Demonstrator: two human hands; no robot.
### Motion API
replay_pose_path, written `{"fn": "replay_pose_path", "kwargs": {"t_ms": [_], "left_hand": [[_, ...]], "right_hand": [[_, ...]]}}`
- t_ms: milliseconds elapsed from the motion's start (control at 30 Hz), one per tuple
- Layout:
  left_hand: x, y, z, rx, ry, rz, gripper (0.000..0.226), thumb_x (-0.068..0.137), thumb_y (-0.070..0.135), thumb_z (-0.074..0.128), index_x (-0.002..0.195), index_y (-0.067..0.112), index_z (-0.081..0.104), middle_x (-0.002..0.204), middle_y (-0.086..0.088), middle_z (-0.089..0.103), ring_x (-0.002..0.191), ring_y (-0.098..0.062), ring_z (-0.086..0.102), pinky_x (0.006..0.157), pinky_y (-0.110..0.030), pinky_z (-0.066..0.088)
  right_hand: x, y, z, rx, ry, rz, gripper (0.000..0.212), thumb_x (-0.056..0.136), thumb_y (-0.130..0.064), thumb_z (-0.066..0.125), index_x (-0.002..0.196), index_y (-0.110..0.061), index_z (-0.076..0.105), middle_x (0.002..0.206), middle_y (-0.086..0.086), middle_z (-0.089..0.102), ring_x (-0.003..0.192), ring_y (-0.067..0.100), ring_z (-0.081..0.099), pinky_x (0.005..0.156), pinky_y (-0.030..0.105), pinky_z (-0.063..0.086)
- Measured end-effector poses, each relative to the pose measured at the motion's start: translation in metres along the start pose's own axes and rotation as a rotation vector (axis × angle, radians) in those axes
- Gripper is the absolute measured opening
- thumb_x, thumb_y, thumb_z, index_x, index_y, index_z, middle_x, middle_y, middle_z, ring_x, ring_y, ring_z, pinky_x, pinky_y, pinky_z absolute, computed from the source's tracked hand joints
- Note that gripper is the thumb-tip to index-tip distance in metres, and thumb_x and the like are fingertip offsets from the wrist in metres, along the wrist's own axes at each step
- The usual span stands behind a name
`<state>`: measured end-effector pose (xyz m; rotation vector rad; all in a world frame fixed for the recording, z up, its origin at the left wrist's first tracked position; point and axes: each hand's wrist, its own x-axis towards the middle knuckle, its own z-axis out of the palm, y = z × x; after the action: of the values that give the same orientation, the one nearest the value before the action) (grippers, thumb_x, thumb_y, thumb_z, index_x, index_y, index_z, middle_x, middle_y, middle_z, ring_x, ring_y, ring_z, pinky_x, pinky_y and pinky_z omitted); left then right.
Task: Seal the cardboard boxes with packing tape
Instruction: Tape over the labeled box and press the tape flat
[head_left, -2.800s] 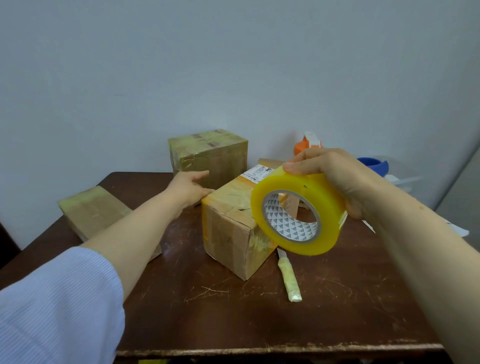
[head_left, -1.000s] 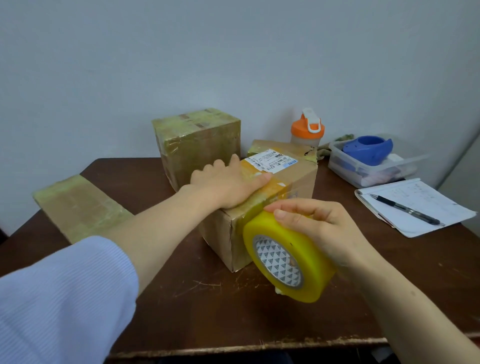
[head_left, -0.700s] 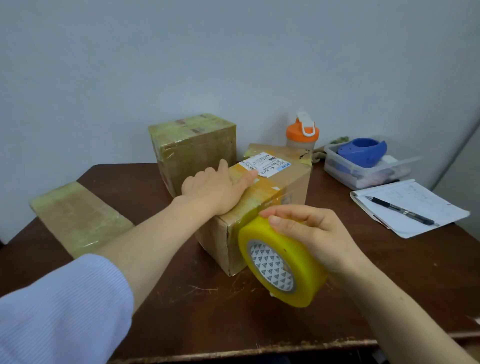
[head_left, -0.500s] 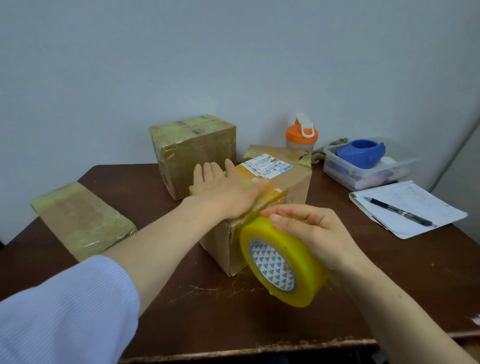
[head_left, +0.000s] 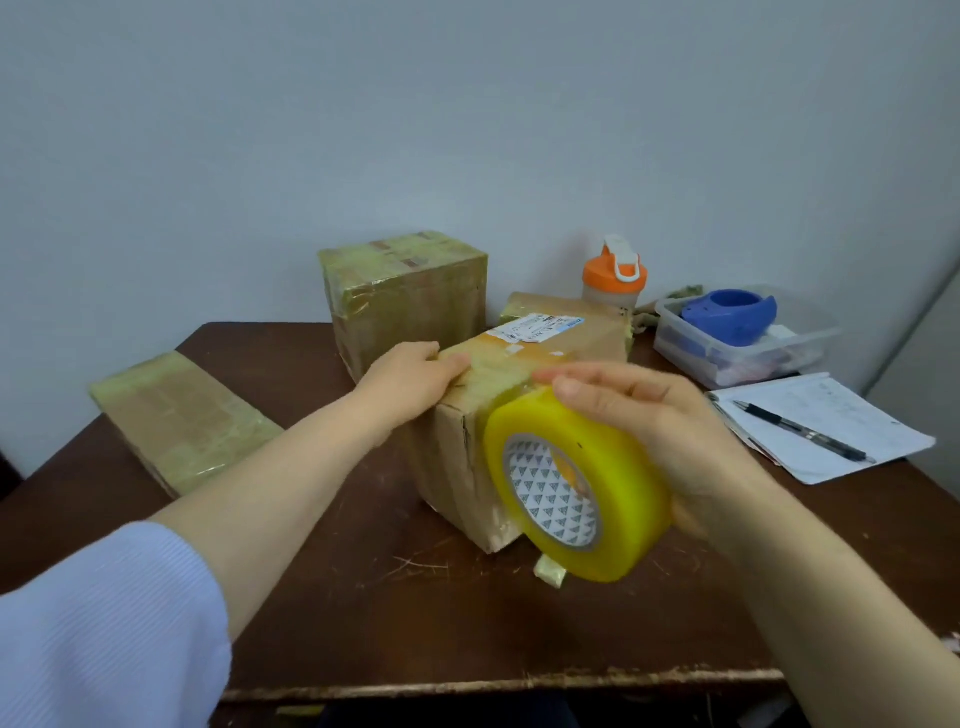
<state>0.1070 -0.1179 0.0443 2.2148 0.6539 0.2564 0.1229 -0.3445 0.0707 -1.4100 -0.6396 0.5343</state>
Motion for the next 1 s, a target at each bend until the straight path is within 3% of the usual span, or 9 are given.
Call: {"fn": "replay_pose_path", "kwargs": {"t_ms": [133, 267, 400, 467, 567, 633, 733, 900, 1000], "left_hand": [[-0.002, -0.013, 0.002, -0.362, -0.189, -0.241, 0.039, 0.090, 0.044, 0.056, 0.113, 0.014, 0.067, 0.113, -0.009, 0.067, 0.108, -0.026, 0.059, 0.096, -0.038, 0.045], [0.002, -0.026, 0.002, -0.539, 0.159, -0.216, 0.042, 0.094, 0.045, 0.044, 0.104, 0.012, 0.070, 0.111, -0.009, 0.068, 0.106, -0.027, 0.060, 0.099, -0.044, 0.044], [-0.003, -0.036, 0.002, -0.704, 0.133, -0.052, 0.035, 0.091, 0.042, 0.044, 0.088, 0.030, 0.076, 0.093, 0.008, 0.074, 0.093, -0.009, 0.066, 0.085, -0.030, 0.048], [-0.006, -0.044, 0.010, -0.722, 0.163, -0.022, 0.037, 0.094, 0.031, 0.044, 0.076, 0.035, 0.076, 0.083, 0.012, 0.074, 0.078, 0.003, 0.066, 0.068, -0.019, 0.049], [-0.002, -0.056, 0.024, -0.732, 0.253, -0.016, 0.029, 0.098, 0.019, 0.039, 0.107, 0.023, 0.067, 0.102, 0.006, 0.068, 0.092, -0.001, 0.063, 0.076, -0.018, 0.050], [-0.001, -0.062, 0.030, -0.642, 0.300, 0.025, 0.027, 0.101, 0.021, 0.035, 0.117, 0.016, 0.056, 0.106, 0.006, 0.060, 0.099, -0.005, 0.056, 0.083, -0.023, 0.044], [-0.001, -0.064, 0.035, -0.506, 0.367, 0.122, 0.027, 0.102, 0.023, 0.032, 0.115, 0.014, 0.054, 0.101, 0.006, 0.057, 0.094, -0.007, 0.053, 0.082, -0.026, 0.040], [0.007, -0.063, 0.030, -0.451, 0.386, 0.118, 0.025, 0.102, 0.017, 0.031, 0.105, 0.014, 0.056, 0.102, 0.001, 0.057, 0.098, -0.014, 0.052, 0.080, -0.025, 0.038], [0.011, -0.065, 0.028, -0.397, 0.391, 0.119, 0.028, 0.102, 0.017, 0.029, 0.106, 0.012, 0.056, 0.102, -0.001, 0.055, 0.097, -0.015, 0.050, 0.078, -0.022, 0.035]], "right_hand": [[0.017, -0.038, -0.003, 0.011, -0.157, -0.038, 0.044, 0.061, -0.020, 0.072, 0.106, -0.025, 0.072, 0.105, 0.005, 0.072, 0.092, 0.024, 0.070, 0.073, 0.033, 0.058], [0.048, -0.042, 0.019, -0.035, -0.150, -0.021, 0.054, 0.063, -0.023, 0.077, 0.116, -0.023, 0.065, 0.108, 0.006, 0.070, 0.087, 0.020, 0.071, 0.068, 0.029, 0.058], [0.088, -0.031, 0.050, -0.096, 0.000, -0.047, 0.020, 0.082, -0.030, 0.070, 0.101, -0.024, 0.066, 0.101, 0.003, 0.070, 0.075, 0.013, 0.071, 0.062, 0.026, 0.058], [0.103, -0.023, 0.064, -0.115, 0.044, -0.074, 0.009, 0.084, -0.032, 0.069, 0.090, -0.027, 0.066, 0.103, 0.005, 0.069, 0.086, 0.018, 0.069, 0.075, 0.035, 0.059], [0.111, -0.012, 0.074, -0.174, 0.054, -0.088, 0.021, 0.082, -0.039, 0.070, 0.101, -0.031, 0.068, 0.114, 0.004, 0.067, 0.099, 0.022, 0.065, 0.090, 0.042, 0.054], [0.108, -0.005, 0.073, -0.125, -0.027, -0.046, 0.033, 0.084, -0.039, 0.068, 0.116, -0.032, 0.062, 0.103, 0.012, 0.070, 0.083, 0.025, 0.069, 0.078, 0.041, 0.058], [0.102, -0.004, 0.070, 0.032, -0.095, -0.024, 0.030, 0.090, -0.026, 0.062, 0.120, -0.029, 0.059, 0.077, 0.011, 0.072, 0.062, 0.024, 0.069, 0.057, 0.032, 0.057], [0.086, -0.027, 0.069, -0.091, 0.069, -0.023, 0.020, 0.090, -0.022, 0.062, 0.109, -0.022, 0.069, 0.111, 0.011, 0.067, 0.091, 0.029, 0.065, 0.078, 0.041, 0.058], [0.057, -0.043, 0.059, -0.083, -0.096, 0.040, 0.012, 0.088, -0.012, 0.063, 0.098, -0.011, 0.069, 0.085, 0.019, 0.066, 0.065, 0.029, 0.065, 0.054, 0.033, 0.058]]}}
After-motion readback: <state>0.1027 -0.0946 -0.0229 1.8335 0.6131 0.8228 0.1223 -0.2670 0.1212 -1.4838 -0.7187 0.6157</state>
